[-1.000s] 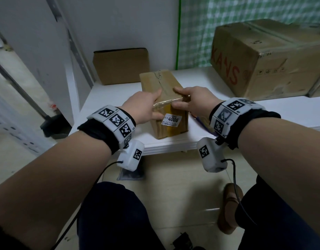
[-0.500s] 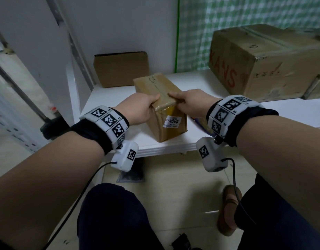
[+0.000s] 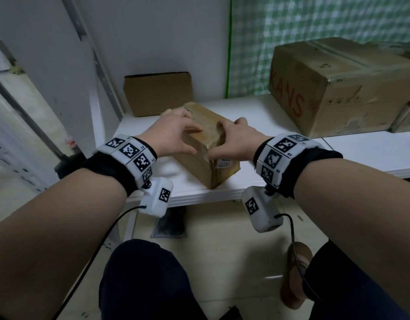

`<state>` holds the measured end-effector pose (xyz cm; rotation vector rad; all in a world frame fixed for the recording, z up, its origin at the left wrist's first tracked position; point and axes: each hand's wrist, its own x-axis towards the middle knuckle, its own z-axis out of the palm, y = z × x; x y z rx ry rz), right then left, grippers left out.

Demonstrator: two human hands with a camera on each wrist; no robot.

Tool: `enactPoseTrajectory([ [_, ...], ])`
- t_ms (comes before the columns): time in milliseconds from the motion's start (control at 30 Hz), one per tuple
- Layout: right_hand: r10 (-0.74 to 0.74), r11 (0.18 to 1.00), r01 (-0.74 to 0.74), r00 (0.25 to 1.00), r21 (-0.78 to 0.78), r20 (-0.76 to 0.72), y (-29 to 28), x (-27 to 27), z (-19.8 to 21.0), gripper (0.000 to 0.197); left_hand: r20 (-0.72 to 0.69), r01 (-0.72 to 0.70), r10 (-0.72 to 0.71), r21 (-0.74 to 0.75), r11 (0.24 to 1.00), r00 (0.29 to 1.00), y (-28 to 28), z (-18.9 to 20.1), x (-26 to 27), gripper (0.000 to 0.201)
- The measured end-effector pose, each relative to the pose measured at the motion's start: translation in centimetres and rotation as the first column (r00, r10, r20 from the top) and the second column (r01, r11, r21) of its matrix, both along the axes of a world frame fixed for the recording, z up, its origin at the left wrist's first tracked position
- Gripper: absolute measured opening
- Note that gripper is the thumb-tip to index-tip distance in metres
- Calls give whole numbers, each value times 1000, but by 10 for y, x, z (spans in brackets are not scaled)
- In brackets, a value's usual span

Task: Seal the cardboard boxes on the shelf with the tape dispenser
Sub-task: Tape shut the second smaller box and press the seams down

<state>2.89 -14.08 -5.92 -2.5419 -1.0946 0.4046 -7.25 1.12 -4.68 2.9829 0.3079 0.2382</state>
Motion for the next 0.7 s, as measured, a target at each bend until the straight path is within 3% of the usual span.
enactPoseTrajectory([
  [67,-32,999,32,999,1,0,1,-1,-1,84,12,-26,26,18,1000,1000,5,3,2,62],
  [200,-48,998,50,996,28,-68,3,1,0,81,-32,-103,105,55,993,994,8,8,5,85],
  [400,89,994,-78,983,75,-161,-4,7,4,89,-239,-141,155,76,987,959,12,10,7,115],
  [533,122,992,-118,989,52,-82,-13,12,5,81,-419,-137,124,-3,991,900,11,10,9,113],
  [700,37,999,-36,999,18,-37,-26,22,-3,76,-468,-195,159,-28,980,869,6,16,11,107],
])
